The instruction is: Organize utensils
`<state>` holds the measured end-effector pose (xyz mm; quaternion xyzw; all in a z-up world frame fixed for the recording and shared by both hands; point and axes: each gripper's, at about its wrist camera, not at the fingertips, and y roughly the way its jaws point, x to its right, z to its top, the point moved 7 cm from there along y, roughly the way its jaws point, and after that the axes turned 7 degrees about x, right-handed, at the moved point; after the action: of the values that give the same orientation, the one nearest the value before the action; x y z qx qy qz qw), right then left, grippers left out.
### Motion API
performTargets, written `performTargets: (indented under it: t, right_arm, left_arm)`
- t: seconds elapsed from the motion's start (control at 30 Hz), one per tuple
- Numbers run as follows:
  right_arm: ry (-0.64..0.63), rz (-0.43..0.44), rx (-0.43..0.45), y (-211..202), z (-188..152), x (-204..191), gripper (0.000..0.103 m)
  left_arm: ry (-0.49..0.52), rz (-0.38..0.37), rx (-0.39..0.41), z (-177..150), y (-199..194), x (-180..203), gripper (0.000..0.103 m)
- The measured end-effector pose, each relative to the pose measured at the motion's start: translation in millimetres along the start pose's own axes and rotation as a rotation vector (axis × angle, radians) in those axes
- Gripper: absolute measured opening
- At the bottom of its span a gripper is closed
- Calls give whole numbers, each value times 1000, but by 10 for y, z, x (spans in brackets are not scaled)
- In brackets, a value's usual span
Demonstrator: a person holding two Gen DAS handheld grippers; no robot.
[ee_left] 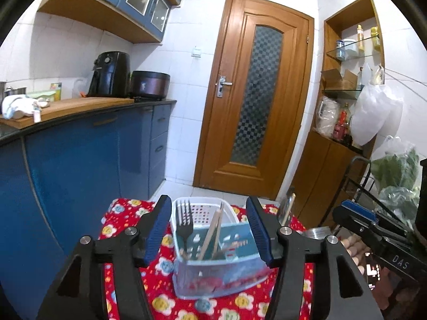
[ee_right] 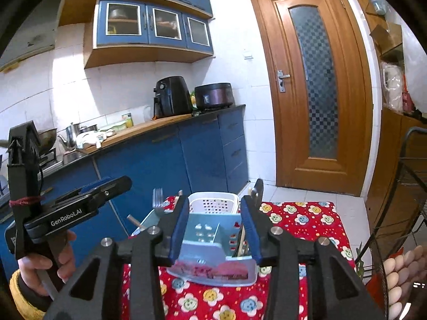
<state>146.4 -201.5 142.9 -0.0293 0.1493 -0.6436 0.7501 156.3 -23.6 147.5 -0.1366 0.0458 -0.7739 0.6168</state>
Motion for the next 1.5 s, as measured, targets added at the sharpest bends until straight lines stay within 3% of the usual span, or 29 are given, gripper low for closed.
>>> performTargets:
  t: [0.23, 0.37, 0.8, 1.2, 1.5]
  right_arm:
    - [-38, -15, -4, -261, -270, -179, 62]
    - [-61, -43, -14, -351, -482, -236, 69]
    - [-12, -91, -60, -342, -1121, -141, 71]
    - [42, -113, -97, -264, -1364, -23, 72]
    - [42, -111, -116, -234, -1432, -29, 72]
  left_arm:
    - [2, 48, -43, -339, -332, -29, 72]
    - [-7, 72, -68, -586, -438, -51, 72]
    - [-7, 120, -124, -1177, -364, -112, 72]
    - [-14, 134, -175, -1472, -236, -109, 72]
    - [-10, 138, -188, -1516, -212, -94, 72]
